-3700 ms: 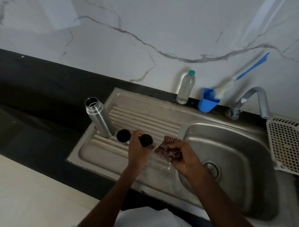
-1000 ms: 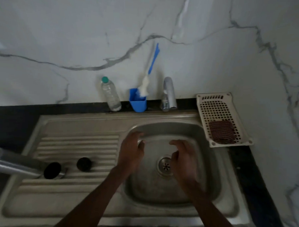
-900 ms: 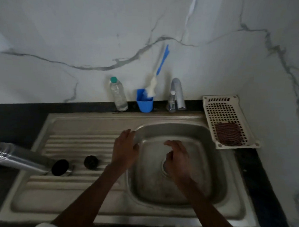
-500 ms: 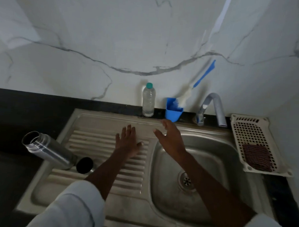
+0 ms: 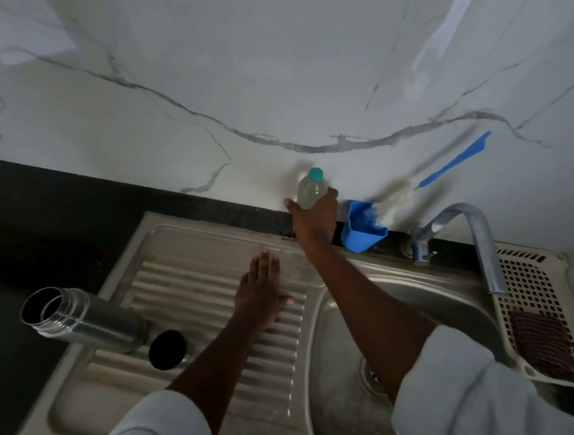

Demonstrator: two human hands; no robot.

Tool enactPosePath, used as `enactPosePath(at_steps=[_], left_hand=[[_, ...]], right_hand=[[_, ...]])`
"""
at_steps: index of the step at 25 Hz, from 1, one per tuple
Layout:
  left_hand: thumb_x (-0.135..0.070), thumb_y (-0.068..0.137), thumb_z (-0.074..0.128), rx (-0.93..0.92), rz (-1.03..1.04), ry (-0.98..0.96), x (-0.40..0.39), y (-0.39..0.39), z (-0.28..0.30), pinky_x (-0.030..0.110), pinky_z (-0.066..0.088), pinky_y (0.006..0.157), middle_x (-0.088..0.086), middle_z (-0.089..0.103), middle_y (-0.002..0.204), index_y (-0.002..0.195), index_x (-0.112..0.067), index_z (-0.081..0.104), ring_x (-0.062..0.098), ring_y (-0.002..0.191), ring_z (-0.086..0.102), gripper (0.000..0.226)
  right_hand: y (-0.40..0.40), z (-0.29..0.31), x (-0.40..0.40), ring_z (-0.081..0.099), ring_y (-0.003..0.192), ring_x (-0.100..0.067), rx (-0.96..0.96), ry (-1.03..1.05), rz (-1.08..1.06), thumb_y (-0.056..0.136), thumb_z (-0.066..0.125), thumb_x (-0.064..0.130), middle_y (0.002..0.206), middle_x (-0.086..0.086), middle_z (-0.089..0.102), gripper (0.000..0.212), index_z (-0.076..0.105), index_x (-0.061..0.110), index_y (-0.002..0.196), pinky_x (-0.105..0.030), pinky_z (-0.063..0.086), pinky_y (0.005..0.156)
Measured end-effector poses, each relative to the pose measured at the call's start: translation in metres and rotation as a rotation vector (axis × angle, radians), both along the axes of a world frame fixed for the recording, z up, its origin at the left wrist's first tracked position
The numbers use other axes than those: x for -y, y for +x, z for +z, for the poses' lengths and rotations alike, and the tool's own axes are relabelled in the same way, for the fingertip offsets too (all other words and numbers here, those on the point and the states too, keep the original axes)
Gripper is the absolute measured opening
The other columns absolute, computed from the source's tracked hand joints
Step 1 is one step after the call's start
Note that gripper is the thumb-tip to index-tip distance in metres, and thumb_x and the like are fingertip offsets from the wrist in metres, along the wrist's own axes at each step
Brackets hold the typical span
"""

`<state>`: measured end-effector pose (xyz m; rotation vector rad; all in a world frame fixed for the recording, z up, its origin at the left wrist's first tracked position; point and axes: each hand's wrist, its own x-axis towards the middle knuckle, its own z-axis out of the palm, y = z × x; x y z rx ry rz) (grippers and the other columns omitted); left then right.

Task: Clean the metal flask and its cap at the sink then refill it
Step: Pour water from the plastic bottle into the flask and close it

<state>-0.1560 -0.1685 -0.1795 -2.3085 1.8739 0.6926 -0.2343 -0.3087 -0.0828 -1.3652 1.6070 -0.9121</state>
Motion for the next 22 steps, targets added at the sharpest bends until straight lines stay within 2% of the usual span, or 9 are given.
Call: enactPosePath(at_steps=[3, 7, 9, 10, 12, 14, 17, 19, 22], left_hand=[[-0.061, 0.1, 0.054, -0.021, 0.007, -0.007, 0.0, -0.002, 0.004, 0.048, 0.015, 0.13, 0.016, -0.022, 0.172, 0.166, -0.013, -0.011, 0.035, 0.161, -0.011, 0.105], [-0.06, 0.094, 0.065, -0.068, 0.041, -0.004, 0.004, 0.0, 0.011, 0.05, 0.017, 0.129, 0.014, -0.016, 0.174, 0.167, -0.014, -0.003, 0.036, 0.162, -0.005, 0.11], [-0.068, 0.087, 0.066, -0.156, 0.125, 0.054, 0.013, 0.005, 0.019, 0.05, 0.027, 0.126, 0.016, 0.005, 0.174, 0.166, -0.013, 0.016, 0.039, 0.16, 0.014, 0.108], [-0.073, 0.084, 0.063, -0.206, 0.173, 0.073, 0.017, 0.005, 0.031, 0.048, 0.036, 0.121, 0.017, 0.028, 0.169, 0.158, -0.011, 0.036, 0.039, 0.152, 0.033, 0.101], [-0.074, 0.088, 0.057, -0.387, 0.296, -0.027, 0.015, -0.003, 0.056, 0.035, 0.049, 0.1, 0.016, 0.066, 0.134, 0.117, -0.01, 0.068, 0.031, 0.113, 0.065, 0.07], [-0.053, 0.099, 0.064, -0.596, 0.456, -0.258, 0.001, -0.029, 0.086, 0.024, 0.043, 0.082, 0.011, 0.072, 0.107, 0.087, -0.014, 0.068, 0.019, 0.088, 0.065, 0.041], [-0.048, 0.099, 0.065, -0.997, 0.465, -0.357, -0.03, -0.079, 0.128, 0.028, 0.044, 0.093, -0.001, 0.076, 0.113, 0.1, -0.023, 0.075, 0.013, 0.108, 0.069, 0.027], [-0.052, 0.095, 0.065, -1.352, 0.395, -0.255, -0.05, -0.109, 0.147, 0.032, 0.05, 0.099, 0.001, 0.076, 0.124, 0.118, -0.019, 0.075, 0.013, 0.119, 0.068, 0.041], [-0.026, 0.104, 0.058, -1.599, 0.221, -0.163, -0.068, -0.13, 0.156, 0.045, 0.051, 0.107, 0.019, 0.067, 0.138, 0.136, 0.0, 0.063, 0.033, 0.13, 0.063, 0.041]], right_hand=[[-0.005, -0.002, -0.004, 0.063, 0.11, -0.019, -0.001, -0.082, -0.06, 0.081, 0.083, 0.031, 0.121, 0.003, 0.062, 0.064, 0.049, 0.017, 0.133, -0.026, 0.048, 0.08], [-0.043, 0.018, -0.041, 0.064, 0.095, -0.007, 0.198, -0.075, -0.003, 0.077, 0.088, 0.028, 0.103, 0.013, 0.066, 0.052, 0.059, 0.02, 0.119, -0.018, 0.047, 0.076], [-0.07, 0.03, -0.069, 0.069, 0.096, -0.011, 0.339, -0.063, 0.052, 0.077, 0.088, 0.025, 0.104, 0.005, 0.072, 0.048, 0.064, 0.02, 0.118, -0.023, 0.055, 0.08], [-0.086, 0.036, -0.085, 0.071, 0.096, -0.013, 0.429, -0.048, 0.069, 0.079, 0.087, 0.022, 0.105, 0.001, 0.074, 0.044, 0.066, 0.019, 0.117, -0.025, 0.058, 0.081], [-0.122, 0.043, -0.116, 0.071, 0.095, -0.024, 0.603, 0.044, 0.075, 0.084, 0.083, 0.023, 0.105, -0.011, 0.073, 0.035, 0.068, 0.014, 0.114, -0.034, 0.059, 0.084], [-0.159, 0.043, -0.144, 0.065, 0.093, -0.037, 0.904, 0.254, 0.144, 0.086, 0.079, 0.03, 0.101, -0.021, 0.065, 0.037, 0.065, 0.007, 0.113, -0.048, 0.055, 0.087], [-0.203, 0.036, -0.181, 0.061, 0.083, -0.031, 1.213, 0.588, 0.291, 0.077, 0.082, 0.038, 0.098, -0.019, 0.061, 0.063, 0.058, 0.002, 0.123, -0.043, 0.054, 0.081], [-0.223, 0.028, -0.199, 0.062, 0.075, -0.029, 1.177, 0.705, 0.383, 0.073, 0.084, 0.045, 0.093, -0.019, 0.06, 0.075, 0.056, 0.001, 0.127, -0.04, 0.052, 0.076], [-0.236, 0.018, -0.216, 0.063, 0.068, -0.027, 1.179, 0.82, 0.562, 0.077, 0.08, 0.048, 0.083, -0.015, 0.063, 0.07, 0.057, -0.002, 0.12, -0.038, 0.051, 0.071]])
